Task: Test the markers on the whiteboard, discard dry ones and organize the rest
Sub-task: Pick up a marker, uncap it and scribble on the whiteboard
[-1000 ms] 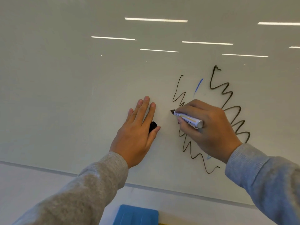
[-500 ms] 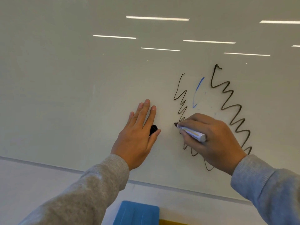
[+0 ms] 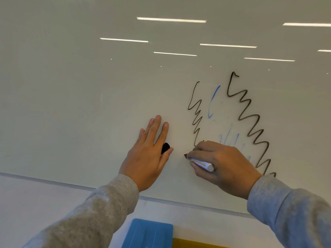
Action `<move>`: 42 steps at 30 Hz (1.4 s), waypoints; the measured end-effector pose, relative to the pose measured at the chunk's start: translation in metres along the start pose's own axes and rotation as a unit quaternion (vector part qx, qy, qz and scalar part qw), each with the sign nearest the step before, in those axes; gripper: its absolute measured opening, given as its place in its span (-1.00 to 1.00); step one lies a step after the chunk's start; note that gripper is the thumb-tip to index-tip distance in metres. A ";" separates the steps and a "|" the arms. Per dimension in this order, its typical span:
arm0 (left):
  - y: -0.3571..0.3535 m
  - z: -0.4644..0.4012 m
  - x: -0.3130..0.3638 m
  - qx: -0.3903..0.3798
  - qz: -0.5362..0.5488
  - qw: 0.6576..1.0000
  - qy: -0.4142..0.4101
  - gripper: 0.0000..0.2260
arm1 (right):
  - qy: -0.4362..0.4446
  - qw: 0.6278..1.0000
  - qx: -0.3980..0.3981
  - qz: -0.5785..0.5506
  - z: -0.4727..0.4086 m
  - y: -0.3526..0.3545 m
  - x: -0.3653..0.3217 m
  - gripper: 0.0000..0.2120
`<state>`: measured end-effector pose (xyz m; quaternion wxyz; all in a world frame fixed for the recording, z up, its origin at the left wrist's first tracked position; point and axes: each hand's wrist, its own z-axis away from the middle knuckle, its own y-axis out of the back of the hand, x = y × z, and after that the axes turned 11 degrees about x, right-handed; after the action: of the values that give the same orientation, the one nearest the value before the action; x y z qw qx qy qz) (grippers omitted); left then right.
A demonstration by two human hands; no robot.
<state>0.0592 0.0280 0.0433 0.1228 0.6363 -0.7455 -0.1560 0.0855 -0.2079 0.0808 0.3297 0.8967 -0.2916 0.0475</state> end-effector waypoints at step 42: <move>0.059 0.270 0.120 -0.141 0.444 0.742 0.481 -0.72 | -0.509 0.765 0.133 -0.371 0.222 -0.025 -0.169 -0.54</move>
<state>-0.1162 -0.0617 -0.1841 0.6090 0.1993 -0.7549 0.1399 -0.0643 -0.2467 -0.1525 0.0017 0.8622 -0.0523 -0.5038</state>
